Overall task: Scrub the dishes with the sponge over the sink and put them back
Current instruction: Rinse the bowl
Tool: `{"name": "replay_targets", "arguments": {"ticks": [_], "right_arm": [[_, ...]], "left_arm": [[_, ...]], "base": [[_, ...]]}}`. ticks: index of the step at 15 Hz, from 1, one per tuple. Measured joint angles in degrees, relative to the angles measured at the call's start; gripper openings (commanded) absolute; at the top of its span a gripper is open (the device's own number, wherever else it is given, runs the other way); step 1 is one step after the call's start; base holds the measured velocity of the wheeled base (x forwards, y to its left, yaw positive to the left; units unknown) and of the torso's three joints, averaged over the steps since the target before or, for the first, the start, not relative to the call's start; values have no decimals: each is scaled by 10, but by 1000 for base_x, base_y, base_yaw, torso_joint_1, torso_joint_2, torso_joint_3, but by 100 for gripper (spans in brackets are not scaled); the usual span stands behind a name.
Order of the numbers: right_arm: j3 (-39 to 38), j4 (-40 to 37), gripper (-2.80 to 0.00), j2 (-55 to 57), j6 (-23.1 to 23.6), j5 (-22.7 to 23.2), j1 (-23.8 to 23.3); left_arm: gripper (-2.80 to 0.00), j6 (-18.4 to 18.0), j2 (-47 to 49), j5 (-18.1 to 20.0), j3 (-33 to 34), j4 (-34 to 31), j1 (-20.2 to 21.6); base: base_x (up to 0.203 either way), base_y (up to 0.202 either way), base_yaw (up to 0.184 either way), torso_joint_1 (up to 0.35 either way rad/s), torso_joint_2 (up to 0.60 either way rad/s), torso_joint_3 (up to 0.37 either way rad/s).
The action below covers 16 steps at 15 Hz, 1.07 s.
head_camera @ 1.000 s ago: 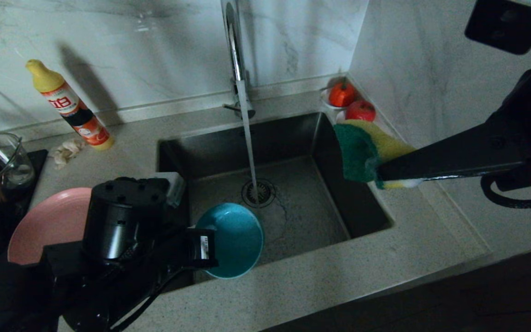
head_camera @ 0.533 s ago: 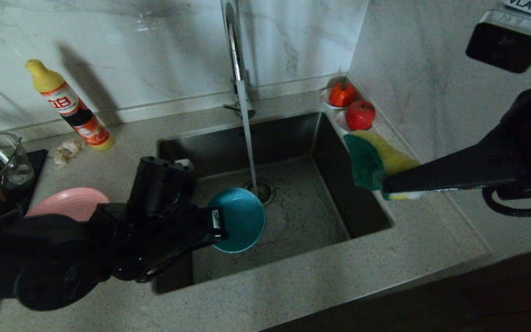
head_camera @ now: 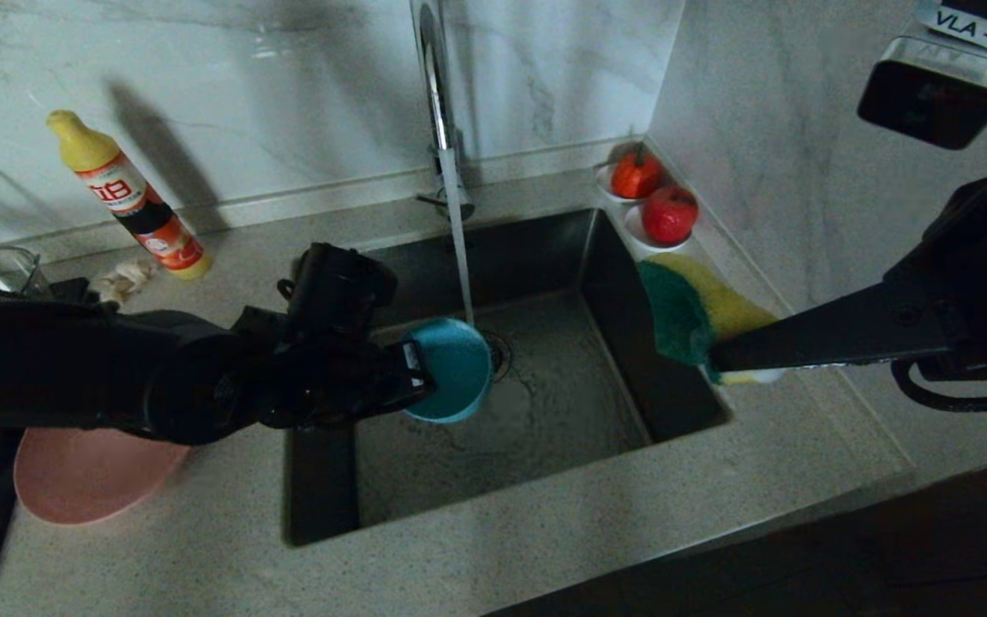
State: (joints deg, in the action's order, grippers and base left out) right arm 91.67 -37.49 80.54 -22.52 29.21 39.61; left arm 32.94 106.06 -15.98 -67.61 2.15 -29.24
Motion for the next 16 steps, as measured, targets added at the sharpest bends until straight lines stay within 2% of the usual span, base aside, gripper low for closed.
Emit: {"name": "replay_targets", "arguments": {"ticks": [4,7,16], "right_arm": [[-2,3,-280,2,-1,1,0],[-4,9,-280,2,-1,1,0],[-18,13,-280,4,1,1,-1]], "left_arm": [[-280,17,23,7,-30,-5,33],[-280,47,36,28,-58,-13,44],[-280,87,100,41,-174,-52,48]], "base": [[0,0,0,0,0,0],[0,0,0,0,0,0],[0,0,0,0,0,0]]}}
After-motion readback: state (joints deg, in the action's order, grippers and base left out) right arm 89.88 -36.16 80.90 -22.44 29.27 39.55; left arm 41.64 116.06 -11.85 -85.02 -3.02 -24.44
